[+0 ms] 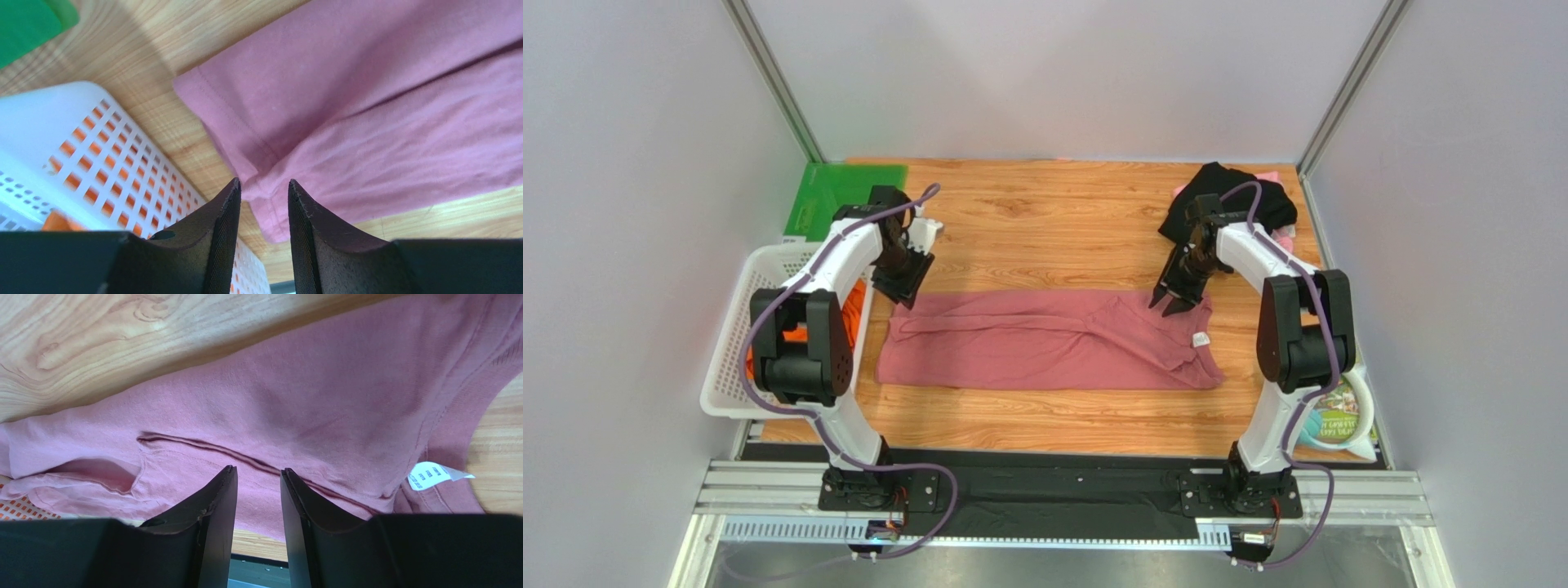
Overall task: Fold and stack the t-shirts
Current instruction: Fold the other side of the tshirt into a rectangle
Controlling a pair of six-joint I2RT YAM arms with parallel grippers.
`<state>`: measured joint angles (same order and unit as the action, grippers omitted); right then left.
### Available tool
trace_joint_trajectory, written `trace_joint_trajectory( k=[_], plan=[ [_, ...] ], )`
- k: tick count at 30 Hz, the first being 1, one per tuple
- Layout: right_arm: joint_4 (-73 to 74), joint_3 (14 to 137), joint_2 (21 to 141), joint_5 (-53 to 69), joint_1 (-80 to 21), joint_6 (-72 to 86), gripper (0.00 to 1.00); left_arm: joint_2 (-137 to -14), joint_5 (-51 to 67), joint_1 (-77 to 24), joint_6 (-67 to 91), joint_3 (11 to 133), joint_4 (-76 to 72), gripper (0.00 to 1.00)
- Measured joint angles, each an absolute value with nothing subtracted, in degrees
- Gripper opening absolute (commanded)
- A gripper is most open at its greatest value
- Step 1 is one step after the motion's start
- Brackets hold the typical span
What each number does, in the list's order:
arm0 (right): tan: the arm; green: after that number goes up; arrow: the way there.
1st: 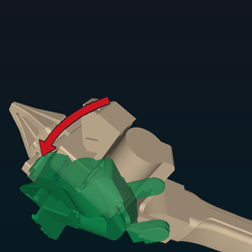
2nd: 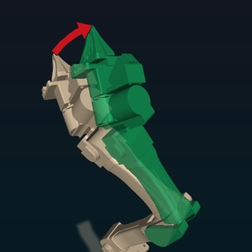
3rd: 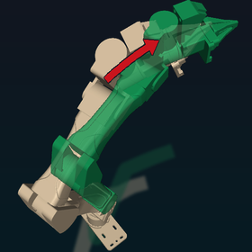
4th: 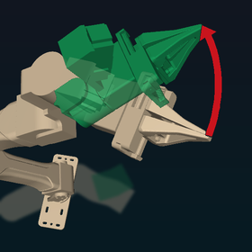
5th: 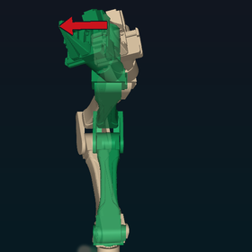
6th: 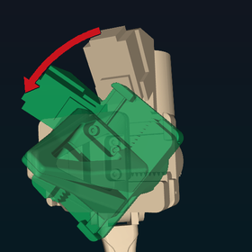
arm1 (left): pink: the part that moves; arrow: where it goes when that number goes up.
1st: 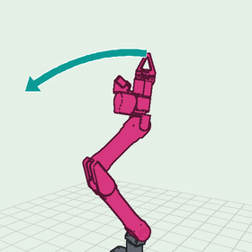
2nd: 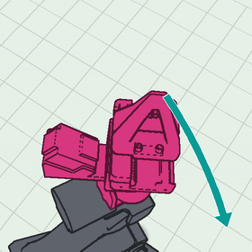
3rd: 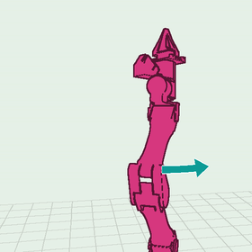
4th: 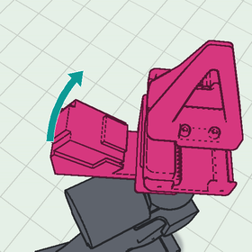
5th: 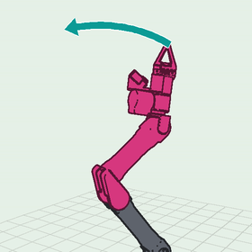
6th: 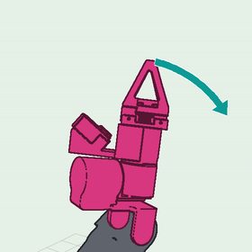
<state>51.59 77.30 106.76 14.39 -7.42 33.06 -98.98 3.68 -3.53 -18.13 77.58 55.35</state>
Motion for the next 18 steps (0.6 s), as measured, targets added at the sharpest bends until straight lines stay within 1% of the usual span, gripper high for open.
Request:
trace_joint_trajectory(
  k=[3, 8, 12, 18],
  plan=[
    [51.24, 78.08, 107.22, 14.20, -7.42, 33.15, 0.38, -101.65, 3.36, -4.14, -17.82, 77.56, 54.46, 0.40],
    [51.44, 86.76, 112.07, 13.87, -6.98, 33.01, 0.40, -106.48, 4.01, -5.41, -17.78, 76.77, 53.89, 0.38],
    [50.26, 91.66, 116.90, 14.15, -6.44, 32.97, 0.40, -106.41, 4.56, -5.96, -17.87, 73.10, 53.43, 0.38],
    [49.82, 91.88, 121.47, 15.94, -6.68, 33.23, 0.39, -104.57, 5.63, -6.02, -18.11, 67.07, 53.74, 0.36]
  ],
)
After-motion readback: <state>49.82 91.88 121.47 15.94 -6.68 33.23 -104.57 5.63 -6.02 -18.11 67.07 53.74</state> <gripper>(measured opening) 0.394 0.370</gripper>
